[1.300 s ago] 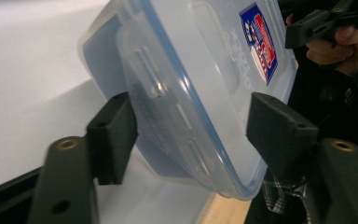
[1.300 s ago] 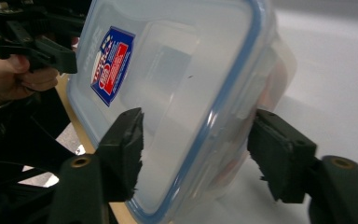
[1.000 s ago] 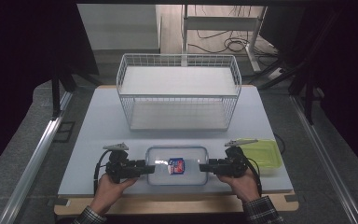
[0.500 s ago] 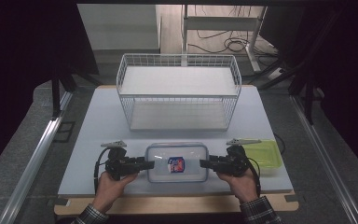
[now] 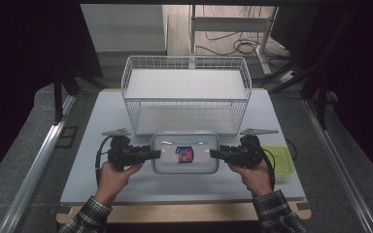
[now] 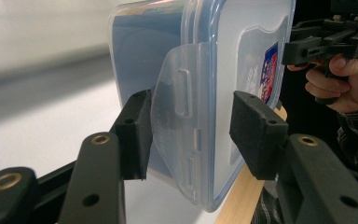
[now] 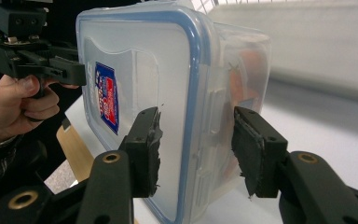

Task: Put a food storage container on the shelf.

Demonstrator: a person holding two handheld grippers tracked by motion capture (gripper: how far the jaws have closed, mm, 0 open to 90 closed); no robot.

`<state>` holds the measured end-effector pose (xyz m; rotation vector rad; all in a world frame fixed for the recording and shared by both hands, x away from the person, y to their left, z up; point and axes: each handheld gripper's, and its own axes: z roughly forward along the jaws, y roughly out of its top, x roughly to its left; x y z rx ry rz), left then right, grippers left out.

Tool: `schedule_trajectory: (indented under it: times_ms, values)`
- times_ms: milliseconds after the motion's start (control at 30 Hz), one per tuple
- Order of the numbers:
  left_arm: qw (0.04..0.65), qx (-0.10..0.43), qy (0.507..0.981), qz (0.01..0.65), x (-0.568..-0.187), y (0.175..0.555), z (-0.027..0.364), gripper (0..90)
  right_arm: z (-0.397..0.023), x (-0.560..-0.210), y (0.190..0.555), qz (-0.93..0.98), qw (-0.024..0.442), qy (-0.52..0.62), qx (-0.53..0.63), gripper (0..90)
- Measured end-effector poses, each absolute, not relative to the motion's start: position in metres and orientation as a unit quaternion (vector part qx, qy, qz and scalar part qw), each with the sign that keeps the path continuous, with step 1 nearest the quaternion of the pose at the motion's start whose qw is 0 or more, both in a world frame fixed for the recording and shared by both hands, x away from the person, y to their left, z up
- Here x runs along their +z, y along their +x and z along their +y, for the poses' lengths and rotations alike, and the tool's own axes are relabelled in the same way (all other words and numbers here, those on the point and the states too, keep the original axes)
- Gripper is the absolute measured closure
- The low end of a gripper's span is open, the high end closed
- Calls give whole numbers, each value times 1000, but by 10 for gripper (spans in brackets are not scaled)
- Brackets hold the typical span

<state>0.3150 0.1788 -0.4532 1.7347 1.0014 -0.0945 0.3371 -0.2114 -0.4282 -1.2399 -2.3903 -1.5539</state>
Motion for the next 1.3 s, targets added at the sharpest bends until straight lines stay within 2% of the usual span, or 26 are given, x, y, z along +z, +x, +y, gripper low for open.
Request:
schedule_trajectory:
  times_ms: [1300]
  values:
    - [578, 13, 713, 396, -336, 381, 195, 506, -196, -312, 405, -754, -32, -367, -544, 527]
